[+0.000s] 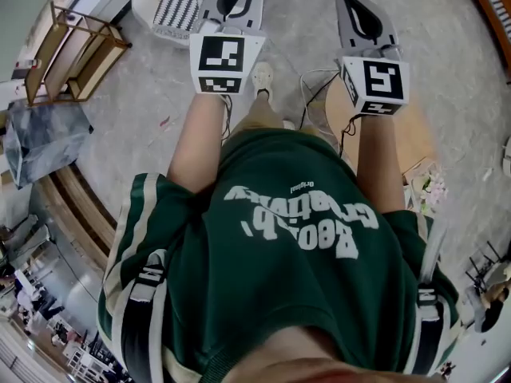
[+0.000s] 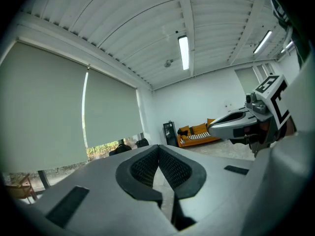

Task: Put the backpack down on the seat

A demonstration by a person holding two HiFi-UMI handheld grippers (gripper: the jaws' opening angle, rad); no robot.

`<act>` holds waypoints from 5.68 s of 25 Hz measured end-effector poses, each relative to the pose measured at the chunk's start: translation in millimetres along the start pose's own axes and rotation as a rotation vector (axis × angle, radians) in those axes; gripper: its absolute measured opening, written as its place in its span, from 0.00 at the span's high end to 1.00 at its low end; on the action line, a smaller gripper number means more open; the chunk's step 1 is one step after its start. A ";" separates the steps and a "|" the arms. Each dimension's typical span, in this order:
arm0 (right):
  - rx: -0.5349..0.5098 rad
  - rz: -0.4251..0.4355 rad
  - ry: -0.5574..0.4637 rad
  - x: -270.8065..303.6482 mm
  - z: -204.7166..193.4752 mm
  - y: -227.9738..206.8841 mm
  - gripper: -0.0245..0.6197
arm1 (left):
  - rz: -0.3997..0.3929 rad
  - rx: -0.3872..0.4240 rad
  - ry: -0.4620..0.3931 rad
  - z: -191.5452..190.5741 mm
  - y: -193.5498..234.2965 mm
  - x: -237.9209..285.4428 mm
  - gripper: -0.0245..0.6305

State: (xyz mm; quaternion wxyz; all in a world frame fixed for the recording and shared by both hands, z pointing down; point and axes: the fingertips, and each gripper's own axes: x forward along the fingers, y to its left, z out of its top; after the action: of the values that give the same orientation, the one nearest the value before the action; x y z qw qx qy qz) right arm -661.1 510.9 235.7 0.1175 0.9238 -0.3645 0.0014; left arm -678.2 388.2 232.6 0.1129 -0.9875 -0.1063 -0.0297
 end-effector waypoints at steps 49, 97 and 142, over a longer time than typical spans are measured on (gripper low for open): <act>0.032 -0.024 -0.001 560.0 -27.4 -303.6 0.91 | -0.046 0.014 0.037 -30.3 283.2 569.0 0.93; 0.015 0.022 0.057 1111.4 -51.4 -541.6 0.91 | 0.001 -0.056 0.113 -97.0 597.8 1076.6 0.93; 0.183 0.518 0.249 1432.2 -216.6 -633.3 0.61 | 0.234 -0.187 0.443 -266.1 722.9 1315.1 0.69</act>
State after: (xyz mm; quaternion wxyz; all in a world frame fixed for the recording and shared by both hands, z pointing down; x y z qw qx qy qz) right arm 835.2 41.6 436.0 0.0732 0.7994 -0.5693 0.1773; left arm 752.2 -93.7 443.5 0.0443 -0.9685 0.0394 -0.2418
